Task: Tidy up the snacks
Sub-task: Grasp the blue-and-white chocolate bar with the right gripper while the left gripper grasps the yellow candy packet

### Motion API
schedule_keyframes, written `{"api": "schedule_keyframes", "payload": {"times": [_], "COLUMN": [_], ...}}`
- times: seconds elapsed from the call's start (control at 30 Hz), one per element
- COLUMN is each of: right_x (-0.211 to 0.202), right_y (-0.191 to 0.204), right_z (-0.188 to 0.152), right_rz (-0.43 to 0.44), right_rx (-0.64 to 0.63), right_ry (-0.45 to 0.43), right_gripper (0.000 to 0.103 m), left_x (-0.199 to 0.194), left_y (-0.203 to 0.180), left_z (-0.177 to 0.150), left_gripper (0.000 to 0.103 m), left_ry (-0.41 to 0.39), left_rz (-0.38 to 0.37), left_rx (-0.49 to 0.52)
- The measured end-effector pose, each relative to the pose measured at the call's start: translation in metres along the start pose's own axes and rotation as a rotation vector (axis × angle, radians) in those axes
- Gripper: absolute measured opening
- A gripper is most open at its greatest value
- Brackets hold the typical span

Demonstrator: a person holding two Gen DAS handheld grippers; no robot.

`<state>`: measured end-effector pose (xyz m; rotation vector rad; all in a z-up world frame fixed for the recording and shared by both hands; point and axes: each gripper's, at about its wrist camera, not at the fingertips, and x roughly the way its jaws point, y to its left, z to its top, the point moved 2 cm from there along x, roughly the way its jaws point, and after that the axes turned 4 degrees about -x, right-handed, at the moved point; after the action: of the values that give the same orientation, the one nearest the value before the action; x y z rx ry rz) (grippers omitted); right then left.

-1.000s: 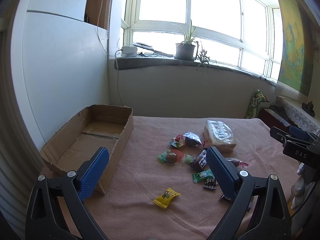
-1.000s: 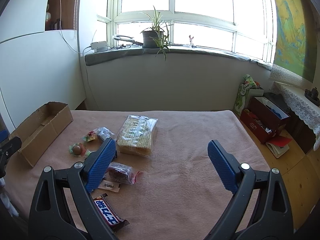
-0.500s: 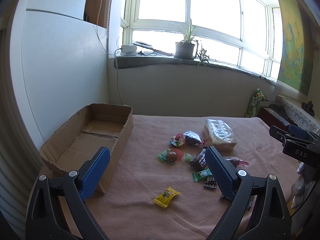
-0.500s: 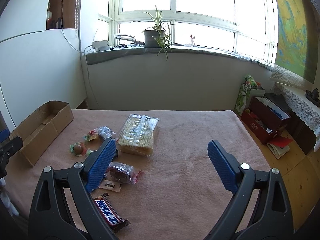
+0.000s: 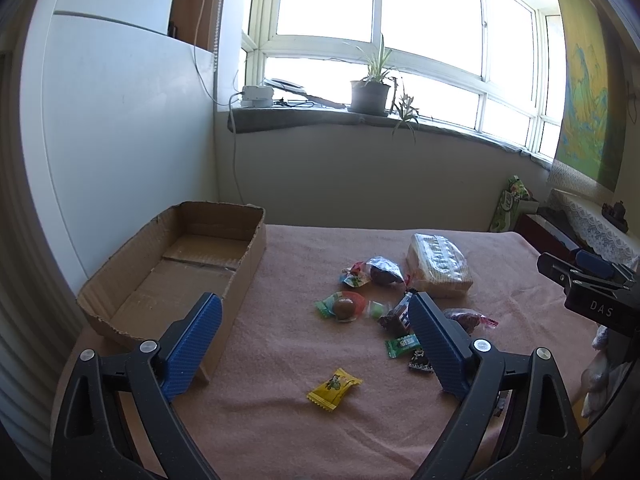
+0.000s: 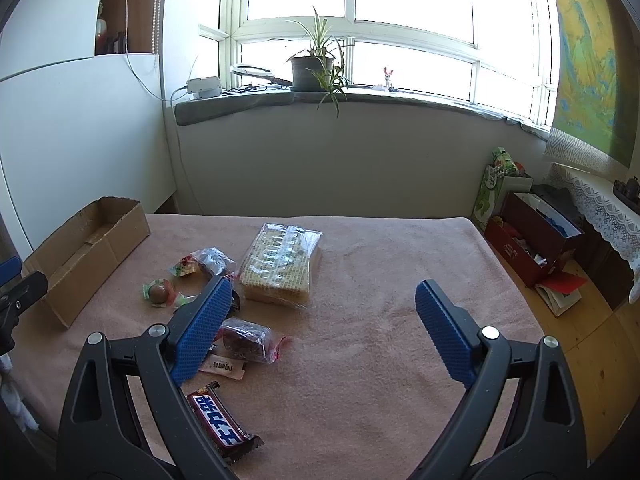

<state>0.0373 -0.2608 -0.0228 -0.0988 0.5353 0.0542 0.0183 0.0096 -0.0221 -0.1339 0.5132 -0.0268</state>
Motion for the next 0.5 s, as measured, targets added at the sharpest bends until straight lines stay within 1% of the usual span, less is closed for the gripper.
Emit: {"api": "schedule_keyframes", "payload": {"times": [0.2,0.23,0.27,0.33,0.4,0.43,0.5], "right_x": [0.000,0.000,0.000,0.002,0.004,0.006,0.011], "right_y": [0.002,0.003,0.003,0.004,0.006,0.006,0.008], "right_z": [-0.006,-0.007,-0.009,-0.013,-0.018,-0.023,-0.032], "right_rz": [0.040,0.046,0.052,0.072,0.102,0.120,0.164], "right_rx": [-0.010,-0.015,-0.021,-0.027,-0.031,-0.034,-0.034], "right_ry": [0.015,0.017,0.018,0.022,0.039,0.055,0.093], "right_gripper": [0.095,0.095,0.095,0.094,0.090,0.087,0.083], "left_x": [0.002,0.004,0.006,0.012,0.016,0.019,0.024], "left_y": [0.005,0.006,0.008,0.010,0.012,0.012,0.012], "left_z": [-0.007,-0.009,-0.011,-0.015,-0.021,-0.025,-0.033], "left_gripper": [0.092,0.090,0.084,0.081,0.079,0.076,0.074], "left_ry": [0.027,0.037,0.052,0.085,0.113,0.128,0.164], "left_rz": [-0.003,-0.003,-0.006,-0.019,-0.035,-0.044,-0.060], "left_rx": [0.001,-0.001,-0.004,-0.011,-0.015,-0.016,-0.010]}}
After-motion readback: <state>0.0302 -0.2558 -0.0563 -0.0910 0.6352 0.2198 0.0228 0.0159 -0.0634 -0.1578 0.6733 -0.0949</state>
